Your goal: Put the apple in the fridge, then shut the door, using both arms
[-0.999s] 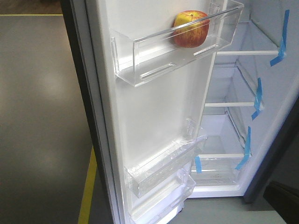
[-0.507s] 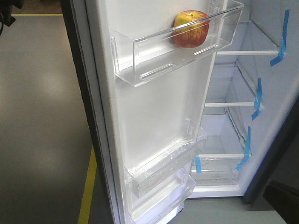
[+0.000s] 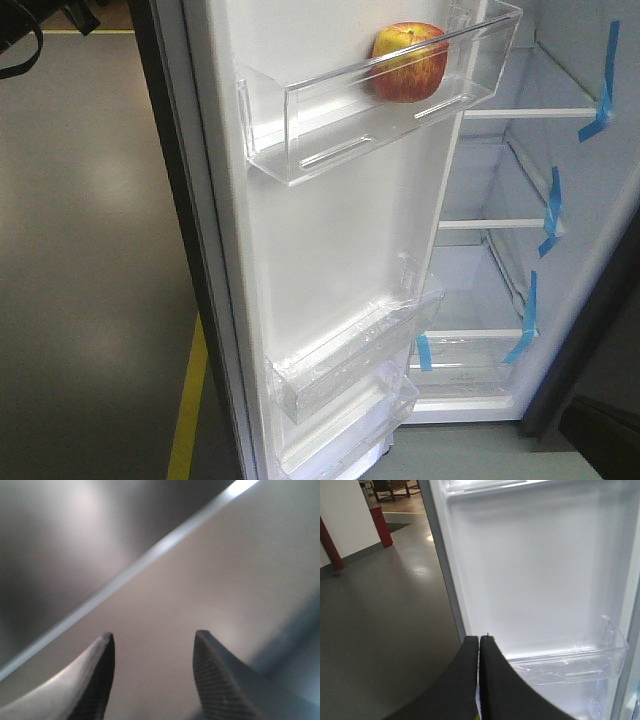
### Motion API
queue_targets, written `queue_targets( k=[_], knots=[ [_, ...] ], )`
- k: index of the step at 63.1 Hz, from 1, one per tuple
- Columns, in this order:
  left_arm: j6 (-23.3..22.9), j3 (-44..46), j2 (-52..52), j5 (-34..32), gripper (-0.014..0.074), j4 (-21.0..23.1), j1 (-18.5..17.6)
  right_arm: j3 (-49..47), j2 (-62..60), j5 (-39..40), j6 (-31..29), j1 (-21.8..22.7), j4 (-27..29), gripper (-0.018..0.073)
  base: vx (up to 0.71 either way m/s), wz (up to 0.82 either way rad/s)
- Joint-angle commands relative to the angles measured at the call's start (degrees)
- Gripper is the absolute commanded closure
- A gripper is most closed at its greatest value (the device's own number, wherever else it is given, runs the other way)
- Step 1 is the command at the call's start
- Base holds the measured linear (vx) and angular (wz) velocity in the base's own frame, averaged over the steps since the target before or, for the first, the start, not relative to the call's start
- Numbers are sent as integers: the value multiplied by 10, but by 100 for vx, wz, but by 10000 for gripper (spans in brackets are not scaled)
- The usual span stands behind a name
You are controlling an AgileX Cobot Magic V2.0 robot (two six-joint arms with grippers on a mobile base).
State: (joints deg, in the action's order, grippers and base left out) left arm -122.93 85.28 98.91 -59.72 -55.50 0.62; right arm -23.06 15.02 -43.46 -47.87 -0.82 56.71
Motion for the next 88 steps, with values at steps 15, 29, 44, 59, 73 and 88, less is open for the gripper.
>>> queue_targets(
  k=[15,29,44,59,73,88],
  knots=[
    [-5,23,-17,-105,237,7,-7,-13,5,13,-4,1,22,563,0,0],
    [-5,23,-17,-122,237,1,-42,-13,5,15,-7,1,22,563,0,0],
    [-5,23,-17,-142,237,0,-106,-13,5,15,-6,1,24,563,0,0],
    [-5,23,-17,-154,237,0,-183,-13,5,15,-6,1,24,563,0,0],
    [-5,23,-17,-143,237,-36,-247,-13,5,14,-2,1,25,563,0,0],
    [-4,23,-18,-120,237,-49,-221,-13,5,16,-2,1,29,563,0,0]
  ],
)
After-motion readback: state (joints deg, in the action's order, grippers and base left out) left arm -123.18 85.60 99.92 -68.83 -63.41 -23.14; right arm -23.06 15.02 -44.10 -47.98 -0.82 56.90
